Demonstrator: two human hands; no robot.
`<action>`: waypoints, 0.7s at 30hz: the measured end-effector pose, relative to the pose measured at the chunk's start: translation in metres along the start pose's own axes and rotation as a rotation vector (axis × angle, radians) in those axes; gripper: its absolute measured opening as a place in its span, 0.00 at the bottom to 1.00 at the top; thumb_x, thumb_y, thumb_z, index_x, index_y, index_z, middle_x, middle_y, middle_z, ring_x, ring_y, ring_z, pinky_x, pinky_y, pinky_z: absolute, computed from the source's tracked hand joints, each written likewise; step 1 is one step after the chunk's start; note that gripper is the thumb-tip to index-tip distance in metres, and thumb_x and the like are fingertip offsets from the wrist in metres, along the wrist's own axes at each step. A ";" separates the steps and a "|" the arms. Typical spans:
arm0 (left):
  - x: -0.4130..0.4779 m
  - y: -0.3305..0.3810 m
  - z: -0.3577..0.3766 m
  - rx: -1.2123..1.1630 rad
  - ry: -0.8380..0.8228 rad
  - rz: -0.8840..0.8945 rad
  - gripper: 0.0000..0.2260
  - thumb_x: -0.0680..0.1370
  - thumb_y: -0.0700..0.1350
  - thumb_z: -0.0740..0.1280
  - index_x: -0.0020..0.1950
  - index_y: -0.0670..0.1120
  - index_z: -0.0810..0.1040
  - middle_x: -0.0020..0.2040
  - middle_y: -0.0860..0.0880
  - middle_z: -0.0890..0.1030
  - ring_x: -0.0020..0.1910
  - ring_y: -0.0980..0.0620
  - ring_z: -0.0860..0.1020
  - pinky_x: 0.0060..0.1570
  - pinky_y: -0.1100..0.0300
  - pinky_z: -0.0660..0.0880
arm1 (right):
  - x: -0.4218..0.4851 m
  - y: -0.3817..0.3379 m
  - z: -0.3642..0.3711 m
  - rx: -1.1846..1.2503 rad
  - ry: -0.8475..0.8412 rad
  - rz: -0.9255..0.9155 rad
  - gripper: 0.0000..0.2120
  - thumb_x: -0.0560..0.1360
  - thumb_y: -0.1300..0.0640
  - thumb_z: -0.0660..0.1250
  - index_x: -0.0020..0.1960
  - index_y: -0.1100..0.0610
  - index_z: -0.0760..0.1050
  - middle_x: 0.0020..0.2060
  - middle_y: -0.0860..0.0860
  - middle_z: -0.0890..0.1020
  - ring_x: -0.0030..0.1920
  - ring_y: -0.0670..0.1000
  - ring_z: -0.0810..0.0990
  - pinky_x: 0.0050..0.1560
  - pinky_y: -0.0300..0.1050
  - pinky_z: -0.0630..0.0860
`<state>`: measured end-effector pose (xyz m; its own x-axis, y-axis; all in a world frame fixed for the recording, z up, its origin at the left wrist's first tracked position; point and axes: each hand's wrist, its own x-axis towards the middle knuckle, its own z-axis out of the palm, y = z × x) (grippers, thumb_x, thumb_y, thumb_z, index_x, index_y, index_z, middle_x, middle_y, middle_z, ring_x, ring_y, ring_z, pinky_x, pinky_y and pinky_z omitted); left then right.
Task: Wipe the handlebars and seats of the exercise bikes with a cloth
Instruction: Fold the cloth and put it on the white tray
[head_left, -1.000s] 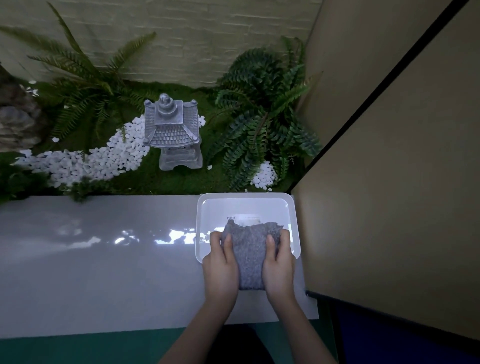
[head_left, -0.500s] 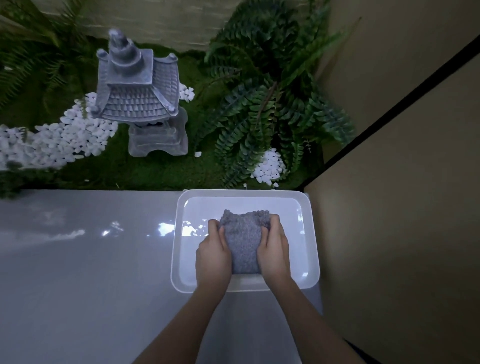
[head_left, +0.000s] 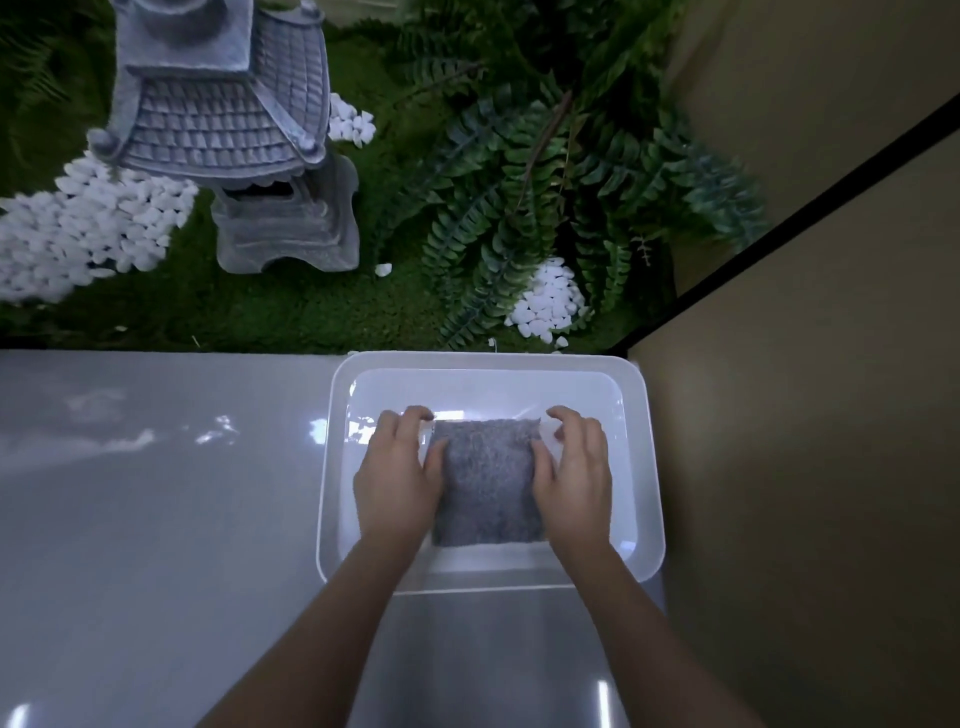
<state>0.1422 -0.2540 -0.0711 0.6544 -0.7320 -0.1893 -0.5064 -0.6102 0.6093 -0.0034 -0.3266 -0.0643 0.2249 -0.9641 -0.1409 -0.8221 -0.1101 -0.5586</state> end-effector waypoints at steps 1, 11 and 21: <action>0.007 -0.001 -0.001 -0.048 -0.051 0.049 0.07 0.76 0.46 0.68 0.54 0.50 0.78 0.46 0.51 0.72 0.41 0.49 0.74 0.37 0.58 0.70 | 0.004 -0.001 -0.001 0.049 -0.027 -0.051 0.13 0.77 0.59 0.65 0.61 0.54 0.74 0.54 0.52 0.73 0.55 0.51 0.74 0.54 0.44 0.71; 0.032 -0.017 0.001 -0.191 -0.202 0.061 0.12 0.73 0.40 0.71 0.35 0.53 0.73 0.39 0.55 0.71 0.38 0.62 0.72 0.38 0.72 0.65 | 0.013 0.009 0.008 -0.007 -0.127 -0.103 0.06 0.74 0.65 0.67 0.46 0.54 0.77 0.46 0.47 0.75 0.51 0.50 0.72 0.50 0.42 0.62; 0.022 0.005 0.003 0.081 -0.037 0.182 0.04 0.76 0.39 0.66 0.51 0.43 0.75 0.49 0.45 0.77 0.46 0.44 0.75 0.41 0.53 0.72 | 0.014 -0.012 0.010 -0.195 -0.059 -0.029 0.19 0.73 0.68 0.63 0.61 0.55 0.70 0.56 0.53 0.75 0.58 0.55 0.72 0.53 0.51 0.66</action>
<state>0.1526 -0.2743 -0.0741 0.5275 -0.8423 -0.1110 -0.6589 -0.4881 0.5723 0.0144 -0.3360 -0.0677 0.2759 -0.9445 -0.1781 -0.8991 -0.1881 -0.3952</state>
